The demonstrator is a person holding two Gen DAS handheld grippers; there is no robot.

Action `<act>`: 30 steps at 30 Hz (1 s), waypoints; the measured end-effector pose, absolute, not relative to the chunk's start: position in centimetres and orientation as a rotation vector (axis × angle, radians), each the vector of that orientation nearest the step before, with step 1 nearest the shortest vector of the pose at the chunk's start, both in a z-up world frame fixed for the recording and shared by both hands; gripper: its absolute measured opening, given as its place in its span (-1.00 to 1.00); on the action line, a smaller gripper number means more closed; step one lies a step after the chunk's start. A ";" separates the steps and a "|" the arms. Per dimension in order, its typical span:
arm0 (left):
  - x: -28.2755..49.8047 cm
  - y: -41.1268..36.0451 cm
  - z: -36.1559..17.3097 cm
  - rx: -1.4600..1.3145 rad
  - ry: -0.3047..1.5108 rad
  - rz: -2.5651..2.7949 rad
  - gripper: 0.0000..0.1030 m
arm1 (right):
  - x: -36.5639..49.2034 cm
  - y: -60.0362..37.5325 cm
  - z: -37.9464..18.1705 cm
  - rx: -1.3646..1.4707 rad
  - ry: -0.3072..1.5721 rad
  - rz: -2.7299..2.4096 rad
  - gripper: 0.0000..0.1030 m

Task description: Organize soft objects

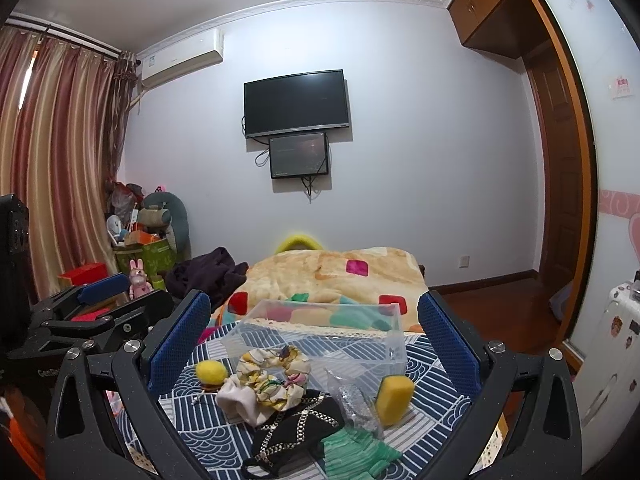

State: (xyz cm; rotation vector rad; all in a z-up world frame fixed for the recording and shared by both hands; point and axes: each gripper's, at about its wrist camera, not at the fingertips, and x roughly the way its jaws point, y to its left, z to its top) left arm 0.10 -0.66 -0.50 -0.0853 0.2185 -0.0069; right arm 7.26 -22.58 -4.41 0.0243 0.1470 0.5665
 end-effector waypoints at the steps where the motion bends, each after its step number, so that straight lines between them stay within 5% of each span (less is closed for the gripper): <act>1: 0.1 -0.7 -0.5 -0.087 0.216 -0.006 1.00 | 7.2 -22.6 -4.4 0.024 0.146 0.568 1.00; 30: -0.2 -0.1 -0.2 -0.106 0.214 -0.013 1.00 | 6.9 -22.5 -4.2 0.019 0.137 0.577 1.00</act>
